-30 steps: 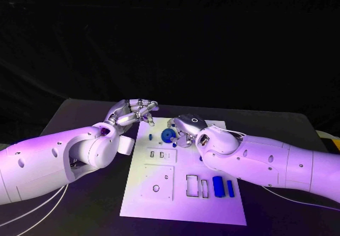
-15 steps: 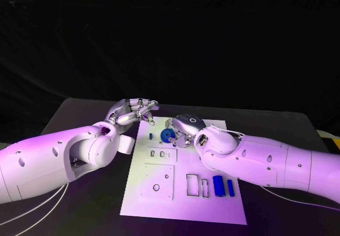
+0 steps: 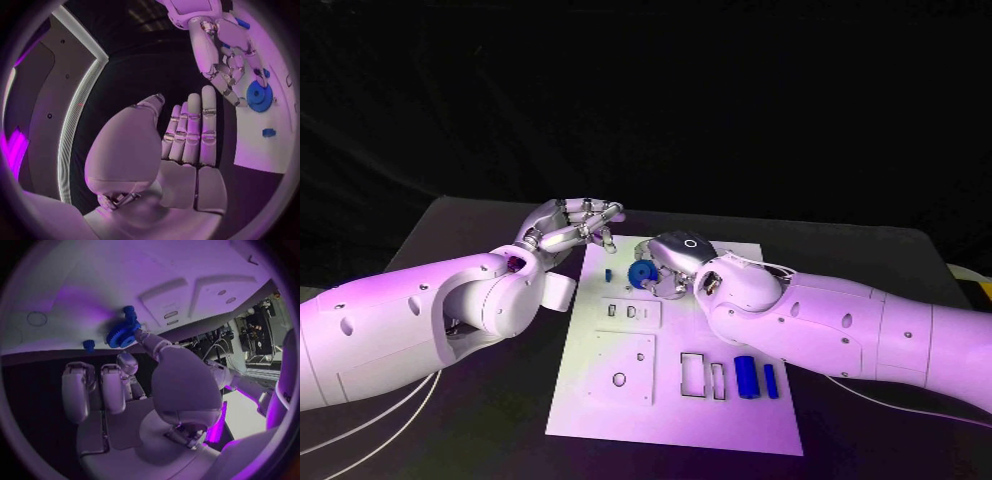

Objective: Assemble the parts on the task board

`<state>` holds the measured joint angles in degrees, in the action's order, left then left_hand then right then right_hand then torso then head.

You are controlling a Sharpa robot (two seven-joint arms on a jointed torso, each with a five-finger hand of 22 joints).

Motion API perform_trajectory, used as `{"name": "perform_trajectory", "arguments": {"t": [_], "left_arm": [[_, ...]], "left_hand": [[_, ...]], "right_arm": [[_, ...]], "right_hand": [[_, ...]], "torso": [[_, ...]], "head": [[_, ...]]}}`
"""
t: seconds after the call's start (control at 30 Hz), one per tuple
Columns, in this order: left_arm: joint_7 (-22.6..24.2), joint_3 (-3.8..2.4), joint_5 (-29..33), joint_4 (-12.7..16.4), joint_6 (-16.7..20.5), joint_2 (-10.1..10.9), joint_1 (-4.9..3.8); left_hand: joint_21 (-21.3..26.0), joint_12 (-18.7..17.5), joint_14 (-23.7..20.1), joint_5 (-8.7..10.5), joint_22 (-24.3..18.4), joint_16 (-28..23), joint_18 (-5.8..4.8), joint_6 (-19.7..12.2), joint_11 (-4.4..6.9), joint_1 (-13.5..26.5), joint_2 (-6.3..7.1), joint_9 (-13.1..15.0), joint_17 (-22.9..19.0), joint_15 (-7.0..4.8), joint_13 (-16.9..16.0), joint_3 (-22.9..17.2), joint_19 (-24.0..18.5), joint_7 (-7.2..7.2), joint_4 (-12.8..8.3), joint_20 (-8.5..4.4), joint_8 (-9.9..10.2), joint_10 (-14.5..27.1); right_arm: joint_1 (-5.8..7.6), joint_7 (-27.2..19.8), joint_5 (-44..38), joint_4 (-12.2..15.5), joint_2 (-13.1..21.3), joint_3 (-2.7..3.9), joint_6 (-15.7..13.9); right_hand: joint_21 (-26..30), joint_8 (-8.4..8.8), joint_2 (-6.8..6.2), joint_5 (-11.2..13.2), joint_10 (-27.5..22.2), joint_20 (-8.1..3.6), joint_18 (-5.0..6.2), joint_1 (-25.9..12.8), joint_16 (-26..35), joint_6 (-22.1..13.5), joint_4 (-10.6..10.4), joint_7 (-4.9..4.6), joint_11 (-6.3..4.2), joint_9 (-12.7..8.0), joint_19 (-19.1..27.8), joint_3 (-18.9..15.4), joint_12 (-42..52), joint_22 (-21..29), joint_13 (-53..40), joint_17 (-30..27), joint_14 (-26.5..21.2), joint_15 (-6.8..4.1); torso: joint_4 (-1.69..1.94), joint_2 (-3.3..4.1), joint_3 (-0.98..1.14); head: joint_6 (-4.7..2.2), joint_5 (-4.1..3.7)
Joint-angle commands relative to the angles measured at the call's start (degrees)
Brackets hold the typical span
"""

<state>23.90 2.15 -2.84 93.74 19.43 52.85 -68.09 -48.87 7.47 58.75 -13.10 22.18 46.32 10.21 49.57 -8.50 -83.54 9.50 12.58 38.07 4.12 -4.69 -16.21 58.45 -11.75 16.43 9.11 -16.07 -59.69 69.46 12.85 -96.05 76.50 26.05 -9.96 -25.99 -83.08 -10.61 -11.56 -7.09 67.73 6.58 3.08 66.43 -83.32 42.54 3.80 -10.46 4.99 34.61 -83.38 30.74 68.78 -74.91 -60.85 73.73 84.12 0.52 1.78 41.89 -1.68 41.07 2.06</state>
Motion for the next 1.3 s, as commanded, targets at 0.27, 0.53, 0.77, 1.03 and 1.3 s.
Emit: {"name": "perform_trajectory", "arguments": {"t": [0.27, 0.53, 0.77, 1.03, 1.3], "left_arm": [[0.34, -0.05, 0.14, 0.06, -0.79, -0.11, -0.05], [0.32, -0.05, 0.14, 0.05, -0.79, -0.11, -0.05], [0.32, -0.05, 0.14, 0.04, -0.8, -0.13, -0.05], [0.29, -0.05, 0.14, 0.02, -0.8, -0.14, -0.05], [0.28, -0.05, 0.14, -0.01, -0.81, -0.17, -0.05]], "left_hand": [[-0.22, 0.36, -0.41, 0.23, 0.06, 0.2, 0.29, -0.35, 0.16, -0.02, -0.75, 0.1, -0.04, 0.02, -0.05, 0.2, -0.46, -0.17, -0.23, 0.08, -0.35, 0.43], [-0.22, 0.36, -0.41, 0.23, 0.06, 0.2, 0.29, -0.35, 0.16, -0.02, -0.75, 0.1, -0.04, 0.02, -0.05, 0.2, -0.46, -0.17, -0.23, 0.08, -0.35, 0.43], [-0.22, 0.36, -0.41, 0.23, 0.06, 0.2, 0.29, -0.35, 0.16, -0.02, -0.75, 0.1, -0.04, 0.02, -0.05, 0.2, -0.46, -0.17, -0.23, 0.08, -0.35, 0.43], [-0.22, 0.36, -0.41, 0.23, 0.06, 0.2, 0.29, -0.35, 0.16, -0.02, -0.75, 0.1, -0.04, 0.02, -0.05, 0.2, -0.46, -0.17, -0.23, 0.08, -0.35, 0.43], [-0.22, 0.36, -0.41, 0.23, 0.06, 0.2, 0.29, -0.35, 0.16, -0.02, -0.75, 0.1, -0.04, 0.02, -0.05, 0.2, -0.46, -0.17, -0.23, 0.08, -0.35, 0.43]], "right_arm": [[-0.49, -0.83, 0.17, -0.7, -0.41, -0.24, 2.14], [-0.62, -0.76, 0.17, -1.18, -0.52, -0.27, 2.46], [-0.66, -0.6, 0.17, -1.3, -0.61, -0.29, 2.4], [-0.69, -0.16, 0.1, -1.38, -0.76, -0.3, 0.41], [-0.72, 0.35, -0.04, -1.42, -0.82, -0.31, -2.07]], "right_hand": [[0.23, -0.37, 0.21, 0.21, 0.24, 0.28, -0.49, 0.44, 0.07, 1.14, 0.05, 0.29, 0.2, 0.35, -0.09, -0.19, 0.57, -6.33, -0.32, 0.18, 2.51, 0.25], [0.1, -1.08, 1.06, 0.1, 0.78, 0.07, -0.54, 0.94, 0.02, 3.42, 0.25, 0.66, -0.16, 0.8, -0.26, 0.65, 1.09, -6.6, -0.87, 0.33, 2.54, -0.05], [-0.02, -1.4, 1.64, 0.17, 1.25, -0.09, -0.59, 1.08, -0.07, 4.59, 0.27, 0.89, -0.38, 0.97, -0.41, 1.39, 1.46, -6.81, -1.32, 0.55, 2.6, -0.23], [-0.47, -1.7, 2.07, 0.17, 2.21, -0.28, -0.75, 0.83, -0.33, 5.78, 0.1, 1.16, -0.64, 1.09, -0.84, 1.99, 2.21, -7.39, -2.21, 1.12, 2.76, -0.44], [-1.44, -2.17, 3.35, 0.69, 3.78, -0.66, -1.08, 0.83, -0.94, 7.67, -0.09, 1.7, -1.13, 1.3, -1.72, 3.33, 3.43, -8.59, -3.73, 2.39, 3.1, -0.85]], "torso": [[-0.06, -0.03, 0.02], [-0.05, -0.03, 0.06], [-0.08, -0.03, 0.07], [-0.04, -0.05, 0.05], [-0.03, -0.09, 0.02]], "head": [[0.19, 0.11], [0.4, 0.18], [0.49, 0.16], [0.57, 0.05], [0.58, 0.02]]}}
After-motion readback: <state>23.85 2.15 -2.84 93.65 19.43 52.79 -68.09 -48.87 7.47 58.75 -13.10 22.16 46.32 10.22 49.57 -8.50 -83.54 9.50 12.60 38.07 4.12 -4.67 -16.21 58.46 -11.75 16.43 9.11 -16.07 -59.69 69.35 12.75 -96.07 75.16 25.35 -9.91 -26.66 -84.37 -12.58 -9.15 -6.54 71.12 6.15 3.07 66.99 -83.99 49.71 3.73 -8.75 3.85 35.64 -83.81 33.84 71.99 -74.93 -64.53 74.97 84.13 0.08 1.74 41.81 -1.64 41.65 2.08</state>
